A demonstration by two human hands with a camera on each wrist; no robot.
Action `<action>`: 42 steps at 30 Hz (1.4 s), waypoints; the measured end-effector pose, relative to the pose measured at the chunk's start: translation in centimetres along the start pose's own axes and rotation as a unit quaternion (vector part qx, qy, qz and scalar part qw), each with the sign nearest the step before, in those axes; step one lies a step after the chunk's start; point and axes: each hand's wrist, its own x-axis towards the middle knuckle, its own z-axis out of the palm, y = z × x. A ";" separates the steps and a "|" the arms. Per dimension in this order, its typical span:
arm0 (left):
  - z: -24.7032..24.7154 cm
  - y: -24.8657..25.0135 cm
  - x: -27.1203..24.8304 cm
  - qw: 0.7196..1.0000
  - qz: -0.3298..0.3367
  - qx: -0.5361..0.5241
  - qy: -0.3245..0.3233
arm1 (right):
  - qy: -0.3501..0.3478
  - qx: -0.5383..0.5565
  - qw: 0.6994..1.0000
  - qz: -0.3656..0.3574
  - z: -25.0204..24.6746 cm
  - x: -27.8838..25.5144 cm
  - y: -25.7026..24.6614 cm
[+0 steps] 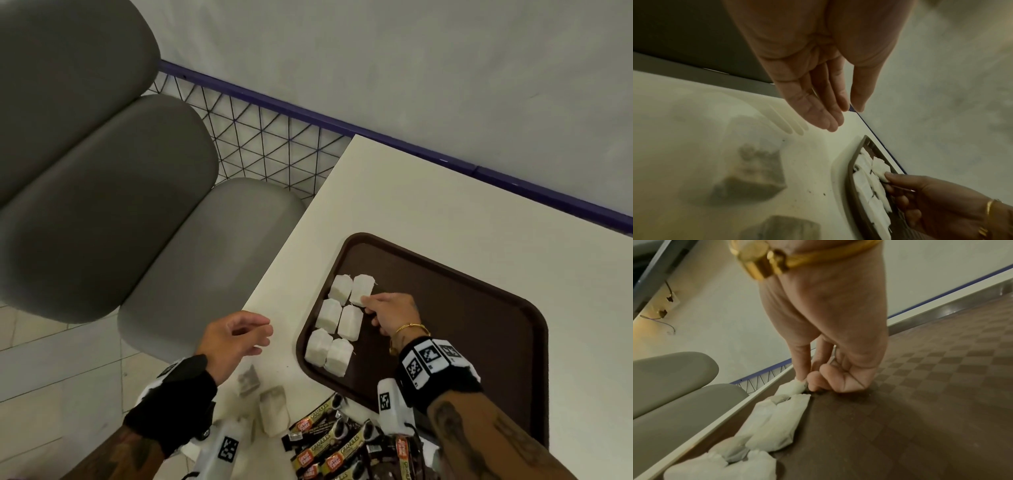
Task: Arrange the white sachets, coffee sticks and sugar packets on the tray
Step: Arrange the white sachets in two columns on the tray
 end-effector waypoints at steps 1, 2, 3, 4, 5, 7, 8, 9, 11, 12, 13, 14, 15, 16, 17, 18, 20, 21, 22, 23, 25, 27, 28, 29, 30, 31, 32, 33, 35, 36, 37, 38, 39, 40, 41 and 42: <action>-0.5 -0.1 0.0 1.000 -0.001 0.002 0.008 | 0.002 -0.013 1.000 -0.005 0.2 0.1 0.0; -1.0 -0.2 -0.1 1.000 -0.001 0.006 0.015 | 0.006 -0.028 1.000 -0.010 0.2 0.3 -0.1; -1.5 -0.3 -0.2 1.000 -0.001 0.015 0.024 | 0.010 -0.044 0.999 -0.015 0.3 0.4 -0.2; -1.9 -0.5 -0.2 0.999 0.000 0.025 0.033 | 0.015 -0.062 0.998 -0.017 0.3 0.4 -0.3; -2.4 -0.8 -0.3 0.998 0.001 0.039 0.044 | 0.020 -0.078 0.997 -0.016 0.3 0.5 -0.3; -3.3 -1.3 -0.6 0.995 0.000 0.080 0.060 | 0.026 -0.105 0.994 -0.014 0.3 0.5 -0.2; -3.7 -1.7 -0.8 0.992 0.000 0.111 0.061 | 0.033 -0.111 0.993 -0.020 0.2 0.3 -0.2; -4.2 -2.1 -0.9 0.987 0.002 0.152 0.055 | 0.042 -0.116 0.992 -0.035 0.2 0.0 -0.3; -4.8 -3.0 -1.3 0.966 0.007 0.257 0.027 | 0.051 -0.125 0.986 -0.102 0.2 -1.5 -0.8; -4.8 -3.3 -1.7 0.952 0.010 0.306 0.013 | 0.037 -0.124 0.981 -0.145 0.4 -2.8 -1.1; -4.8 -3.5 -2.0 0.938 0.015 0.345 0.008 | 0.006 -0.121 0.975 -0.188 0.7 -4.2 -1.4; -4.6 -3.6 -2.3 0.928 0.023 0.372 0.012 | -0.038 -0.122 0.966 -0.224 1.3 -5.9 -1.6; -4.6 -3.8 -2.6 0.921 0.031 0.388 0.024 | -0.092 -0.136 0.953 -0.254 2.0 -7.4 -1.6; -4.4 -3.9 -2.8 0.919 0.035 0.391 0.039 | -0.150 -0.171 0.932 -0.282 2.8 -8.9 -1.4; -4.3 -4.1 -3.0 0.920 0.035 0.386 0.053 | -0.205 -0.223 0.901 -0.310 3.6 -10.0 -0.9; -4.1 -4.1 -3.2 0.921 0.036 0.382 0.064 | -0.248 -0.276 0.865 -0.338 4.5 -10.8 -0.4; -3.6 -4.2 -3.3 0.915 0.035 0.395 0.074 | -0.285 -0.365 0.808 -0.363 6.3 -11.9 0.6; -3.4 -4.2 -3.3 0.908 0.032 0.410 0.074 | -0.286 -0.397 0.792 -0.365 7.1 -12.3 1.0; -3.2 -4.1 -3.2 0.901 0.029 0.426 0.072 | -0.285 -0.419 0.781 -0.366 7.7 -12.5 1.2; -3.0 -4.1 -3.1 0.895 0.025 0.440 0.068 | -0.279 -0.439 0.771 -0.367 8.2 -12.8 1.3; -2.8 -4.3 -2.7 0.886 0.019 0.459 0.059 | -0.263 -0.464 0.761 -0.370 8.9 -13.0 1.6; -2.8 -4.3 -2.5 0.885 0.017 0.461 0.059 | -0.247 -0.467 0.766 -0.365 9.3 -13.2 1.8; -2.7 -4.3 -2.5 0.886 0.017 0.459 0.056 | -0.238 -0.466 0.770 -0.365 9.3 -13.2 1.9; -2.7 -4.3 -2.5 0.888 0.016 0.457 0.052 | -0.231 -0.461 0.776 -0.363 9.3 -13.2 2.1; -2.7 -4.2 -2.5 0.891 0.017 0.451 0.048 | -0.230 -0.447 0.787 -0.359 9.3 -13.2 2.1; -2.6 -4.2 -2.6 0.896 0.018 0.441 0.043 | -0.230 -0.415 0.809 -0.347 9.2 -13.1 2.2; -2.6 -4.2 -2.6 0.904 0.019 0.424 0.039 | -0.232 -0.371 0.839 -0.325 8.9 -12.9 2.2; -2.4 -4.3 -2.6 0.915 0.020 0.400 0.038 | -0.234 -0.318 0.870 -0.296 8.6 -12.6 2.2; -2.3 -4.2 -2.6 0.943 0.024 0.330 0.040 | -0.229 -0.205 0.922 -0.233 7.5 -12.1 1.9; -2.2 -4.1 -2.6 0.955 0.031 0.293 0.039 | -0.223 -0.145 0.942 -0.203 6.7 -11.8 1.7; -2.0 -4.0 -2.7 0.966 0.038 0.254 0.036 | -0.215 -0.083 0.957 -0.175 6.0 -11.5 1.5; -1.9 -3.8 -2.6 0.976 0.042 0.211 0.029 | -0.210 -0.025 0.966 -0.147 5.2 -11.4 1.0; -1.6 -3.5 -2.6 0.985 0.047 0.167 0.019 | -0.206 0.027 0.970 -0.124 4.5 -11.2 0.8; -1.4 -3.2 -2.5 0.991 0.049 0.128 0.006 | -0.204 0.070 0.971 -0.105 3.8 -11.0 0.5; -1.1 -2.8 -2.4 0.994 0.053 0.100 -0.008 | -0.199 0.105 0.970 -0.092 3.2 -10.7 0.3; -0.7 -2.4 -2.3 0.995 0.058 0.083 -0.018 | -0.192 0.131 0.969 -0.080 2.6 -10.4 0.2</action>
